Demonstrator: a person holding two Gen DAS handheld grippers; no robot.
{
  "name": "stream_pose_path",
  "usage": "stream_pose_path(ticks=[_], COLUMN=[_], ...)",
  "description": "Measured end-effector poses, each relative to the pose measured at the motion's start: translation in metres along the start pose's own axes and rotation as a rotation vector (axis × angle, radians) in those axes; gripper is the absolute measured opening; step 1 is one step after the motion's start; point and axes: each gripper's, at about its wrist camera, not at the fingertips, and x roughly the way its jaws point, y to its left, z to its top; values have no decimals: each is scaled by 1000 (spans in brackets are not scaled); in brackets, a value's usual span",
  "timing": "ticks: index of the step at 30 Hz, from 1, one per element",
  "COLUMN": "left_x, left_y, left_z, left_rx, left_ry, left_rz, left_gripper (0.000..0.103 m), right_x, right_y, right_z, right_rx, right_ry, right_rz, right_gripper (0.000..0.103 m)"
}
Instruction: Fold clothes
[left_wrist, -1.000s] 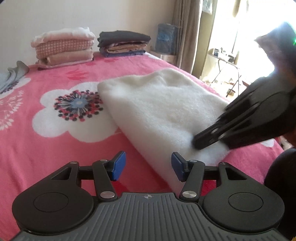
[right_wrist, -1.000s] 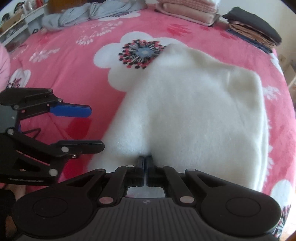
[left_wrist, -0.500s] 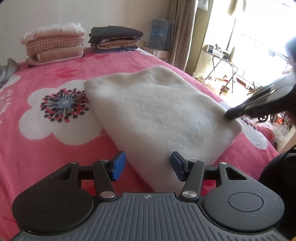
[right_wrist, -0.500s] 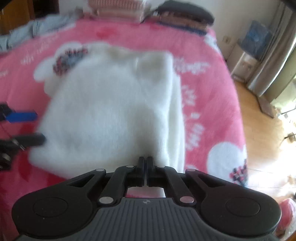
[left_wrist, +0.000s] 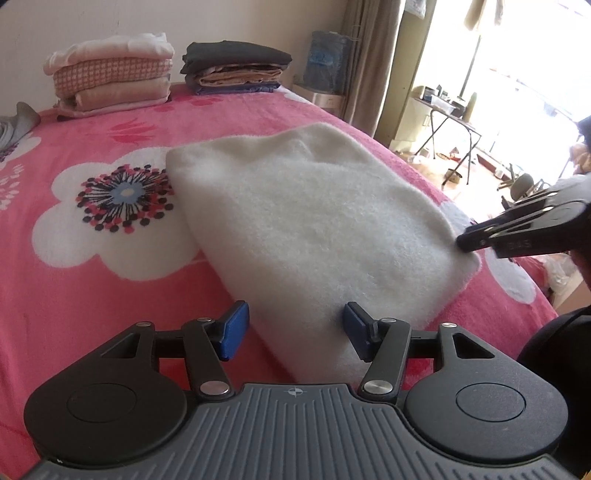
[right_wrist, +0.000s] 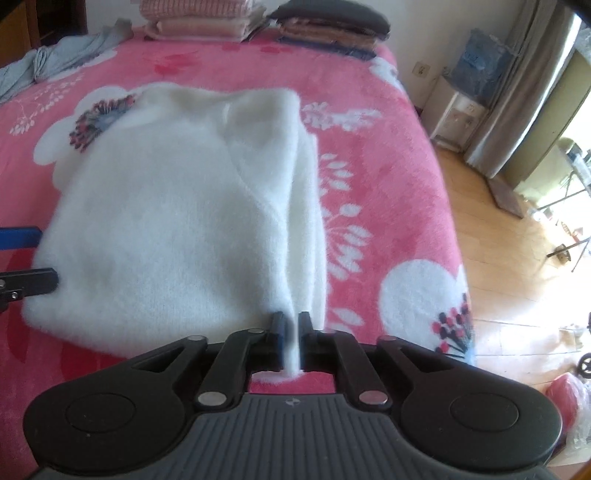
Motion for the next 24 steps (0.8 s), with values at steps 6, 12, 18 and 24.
stream_pose_path(ticks=[6,12,18,24], left_x=[-1,-1,1,3], left_y=[-3,-4,-3,-2], left_z=[3,11,24,37], left_rx=[8,8,1,-6], left_ry=[13,38,73,107], left_rz=[16,59,126,192], left_gripper=[63,68,79,93], right_x=[-19,-20,-20,-25], right_y=[-12,-16,-8,1], right_z=[-14,-16,-16,-7], right_rx=[181,224,190,170], right_ry=[-105,-119,-129,-157], right_rz=[-12,-16,-23,-16], right_gripper=[16,28,33,33])
